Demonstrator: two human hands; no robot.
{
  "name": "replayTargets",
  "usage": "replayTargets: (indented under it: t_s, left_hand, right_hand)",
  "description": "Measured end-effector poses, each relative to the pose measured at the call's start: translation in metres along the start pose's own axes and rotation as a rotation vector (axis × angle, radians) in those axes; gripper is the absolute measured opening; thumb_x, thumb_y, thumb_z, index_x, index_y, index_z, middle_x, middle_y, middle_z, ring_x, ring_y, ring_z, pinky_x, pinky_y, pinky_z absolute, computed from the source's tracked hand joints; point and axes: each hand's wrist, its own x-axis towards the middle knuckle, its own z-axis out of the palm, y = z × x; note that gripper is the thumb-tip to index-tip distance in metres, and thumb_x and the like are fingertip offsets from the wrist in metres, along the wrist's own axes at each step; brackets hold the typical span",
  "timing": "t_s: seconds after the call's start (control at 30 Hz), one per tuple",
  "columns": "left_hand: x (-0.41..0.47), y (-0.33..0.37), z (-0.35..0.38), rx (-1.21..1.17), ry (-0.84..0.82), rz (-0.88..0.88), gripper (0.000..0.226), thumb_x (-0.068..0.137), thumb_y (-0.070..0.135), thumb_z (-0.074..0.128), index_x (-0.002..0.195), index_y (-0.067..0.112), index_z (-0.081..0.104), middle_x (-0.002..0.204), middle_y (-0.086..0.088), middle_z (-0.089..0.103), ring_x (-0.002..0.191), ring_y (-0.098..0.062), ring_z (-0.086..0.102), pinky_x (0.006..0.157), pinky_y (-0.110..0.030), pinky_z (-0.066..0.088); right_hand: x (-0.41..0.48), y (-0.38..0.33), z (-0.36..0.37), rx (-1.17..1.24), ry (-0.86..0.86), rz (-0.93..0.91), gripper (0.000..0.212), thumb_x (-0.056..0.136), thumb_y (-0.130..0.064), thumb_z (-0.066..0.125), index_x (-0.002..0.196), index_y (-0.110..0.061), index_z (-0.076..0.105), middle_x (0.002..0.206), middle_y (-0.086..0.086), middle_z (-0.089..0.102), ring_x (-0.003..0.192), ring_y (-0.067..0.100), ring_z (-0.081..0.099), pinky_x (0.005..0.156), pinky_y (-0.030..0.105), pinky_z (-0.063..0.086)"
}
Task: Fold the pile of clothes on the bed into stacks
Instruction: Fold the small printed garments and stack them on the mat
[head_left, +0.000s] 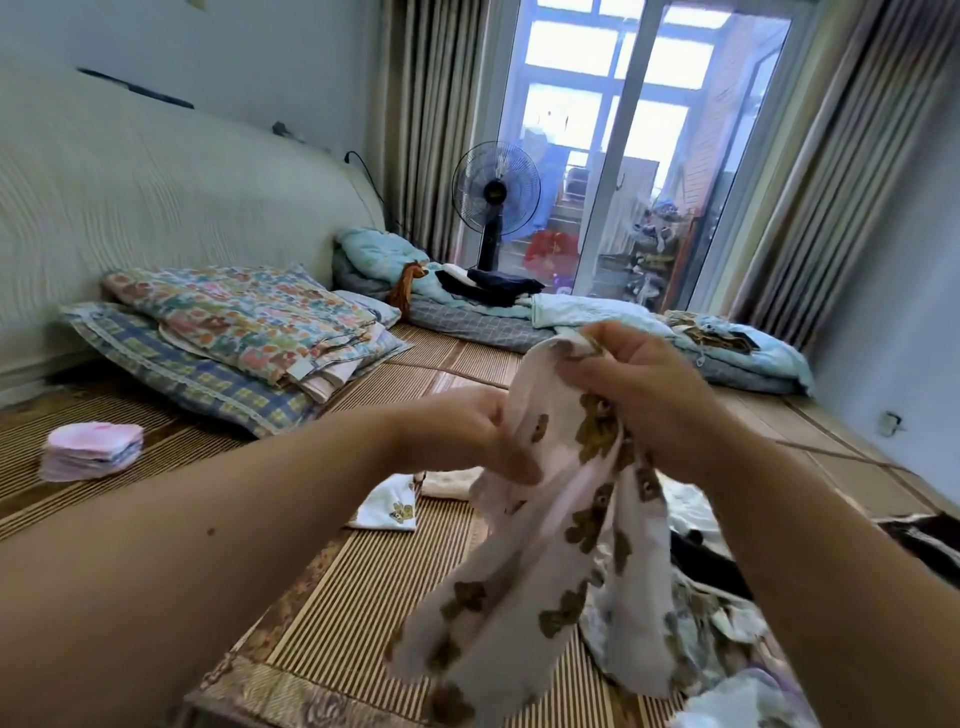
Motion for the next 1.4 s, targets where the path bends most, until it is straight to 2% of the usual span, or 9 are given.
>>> replayTargets:
  t_s: [0.23, 0.4, 0.57, 0.7, 0.8, 0.97, 1.17, 1.23, 1.4]
  left_hand:
    - [0.007, -0.006, -0.011, -0.092, -0.014, -0.019, 0.023, 0.081, -0.002, 0.058, 0.099, 0.012, 0.062, 0.086, -0.003, 0.068, 0.079, -0.016, 0.070, 0.065, -0.022, 0.054]
    - [0.003, -0.019, -0.026, 0.160, 0.245, -0.142, 0.005, 0.080, 0.011, 0.062, 0.079, 0.008, 0.066, 0.079, -0.011, 0.066, 0.076, -0.024, 0.063, 0.073, -0.036, 0.053]
    - [-0.013, -0.017, -0.040, 0.276, 0.503, -0.119, 0.035, 0.097, 0.041, 0.050, 0.084, 0.018, 0.073, 0.069, 0.006, 0.072, 0.065, -0.010, 0.069, 0.067, -0.032, 0.051]
    - [-0.011, -0.005, -0.042, 0.492, 0.645, 0.005, 0.028, 0.101, 0.037, 0.042, 0.099, 0.024, 0.067, 0.090, 0.005, 0.067, 0.087, -0.018, 0.063, 0.073, -0.031, 0.046]
    - [-0.007, 0.003, -0.037, 0.550, 0.657, 0.065, 0.014, 0.094, 0.047, 0.053, 0.100, 0.035, 0.056, 0.087, 0.018, 0.056, 0.081, -0.003, 0.054, 0.062, -0.024, 0.037]
    - [-0.009, 0.006, -0.033, 0.606, 0.699, 0.173, 0.018, 0.093, 0.040, 0.057, 0.078, 0.038, 0.065, 0.073, 0.018, 0.061, 0.071, 0.005, 0.056, 0.058, -0.023, 0.034]
    - [-0.017, 0.007, -0.035, 0.417, 0.835, 0.159, 0.030, 0.099, 0.033, 0.048, 0.075, 0.028, 0.066, 0.078, 0.005, 0.065, 0.075, -0.008, 0.057, 0.061, -0.024, 0.037]
    - [-0.020, 0.008, -0.035, 0.314, 0.784, 0.146, 0.029, 0.099, 0.036, 0.047, 0.082, 0.025, 0.068, 0.082, 0.003, 0.068, 0.078, -0.012, 0.061, 0.064, -0.027, 0.043]
    - [-0.026, 0.007, -0.038, 0.441, 0.573, 0.055, 0.008, 0.092, 0.044, 0.057, 0.086, 0.040, 0.060, 0.084, 0.010, 0.065, 0.074, -0.007, 0.063, 0.056, -0.020, 0.043]
  right_hand:
    - [0.001, -0.020, -0.054, -0.308, 0.221, -0.066, 0.014, 0.079, -0.040, 0.074, 0.075, -0.029, 0.067, 0.066, -0.006, 0.071, 0.060, 0.013, 0.071, 0.055, 0.027, 0.058]
    - [-0.006, 0.000, -0.069, -0.512, 0.323, -0.006, 0.015, 0.084, -0.038, 0.070, 0.075, -0.027, 0.065, 0.072, -0.003, 0.069, 0.066, 0.016, 0.068, 0.059, 0.027, 0.056]
    - [-0.010, 0.020, -0.080, -0.723, 0.354, 0.070, 0.012, 0.085, -0.025, 0.066, 0.077, -0.033, 0.060, 0.074, -0.012, 0.059, 0.074, 0.016, 0.057, 0.063, 0.028, 0.044]
    - [-0.008, 0.025, -0.079, -0.658, 0.390, 0.080, 0.013, 0.093, -0.023, 0.055, 0.086, -0.020, 0.066, 0.084, 0.003, 0.064, 0.083, 0.026, 0.059, 0.072, 0.038, 0.048]
    - [-0.008, 0.019, -0.071, -0.384, 0.393, 0.124, 0.033, 0.098, -0.035, 0.049, 0.086, -0.011, 0.067, 0.085, 0.014, 0.068, 0.084, 0.034, 0.064, 0.078, 0.047, 0.053]
    - [-0.011, 0.017, -0.073, -0.384, 0.308, 0.145, 0.012, 0.079, -0.026, 0.074, 0.082, -0.033, 0.065, 0.089, -0.004, 0.068, 0.080, 0.015, 0.065, 0.070, 0.032, 0.055]
    - [-0.022, 0.023, -0.084, -0.379, 0.347, 0.143, 0.012, 0.086, -0.027, 0.069, 0.074, -0.024, 0.068, 0.075, -0.001, 0.068, 0.069, 0.019, 0.062, 0.064, 0.032, 0.048]
    - [-0.026, 0.024, -0.084, -0.366, 0.355, 0.138, 0.020, 0.091, -0.029, 0.063, 0.074, -0.022, 0.071, 0.071, 0.004, 0.069, 0.065, 0.023, 0.061, 0.061, 0.034, 0.050]
    - [-0.028, 0.021, -0.085, -0.219, 0.377, 0.181, 0.032, 0.096, -0.025, 0.054, 0.073, -0.024, 0.075, 0.096, 0.017, 0.070, 0.099, 0.041, 0.062, 0.093, 0.059, 0.048]
